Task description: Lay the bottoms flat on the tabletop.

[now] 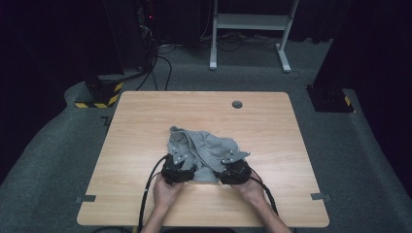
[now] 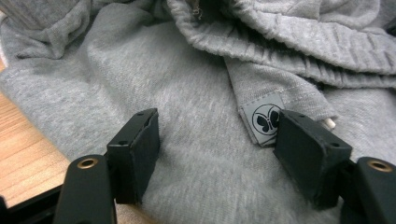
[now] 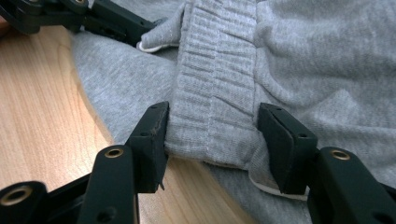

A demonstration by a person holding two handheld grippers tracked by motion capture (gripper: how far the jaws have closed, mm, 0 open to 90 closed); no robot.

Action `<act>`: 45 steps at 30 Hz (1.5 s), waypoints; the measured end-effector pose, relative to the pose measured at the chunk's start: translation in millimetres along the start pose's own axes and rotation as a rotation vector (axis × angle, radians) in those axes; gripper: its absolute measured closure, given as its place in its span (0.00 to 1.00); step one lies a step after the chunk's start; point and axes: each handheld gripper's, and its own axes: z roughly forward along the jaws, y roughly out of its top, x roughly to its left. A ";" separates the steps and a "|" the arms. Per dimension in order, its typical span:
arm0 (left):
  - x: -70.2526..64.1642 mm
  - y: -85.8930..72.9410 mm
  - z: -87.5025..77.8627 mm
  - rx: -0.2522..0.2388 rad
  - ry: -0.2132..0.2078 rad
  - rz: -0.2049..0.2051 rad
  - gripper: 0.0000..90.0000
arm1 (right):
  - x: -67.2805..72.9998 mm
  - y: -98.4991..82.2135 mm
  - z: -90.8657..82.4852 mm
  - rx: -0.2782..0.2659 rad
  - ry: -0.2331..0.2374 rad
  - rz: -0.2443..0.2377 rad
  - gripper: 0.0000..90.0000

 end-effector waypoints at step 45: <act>-2.5 -1.4 -1.5 -0.002 -0.022 0.024 0.35 | -29.6 42.0 -84.9 -0.131 -0.153 -0.024 0.96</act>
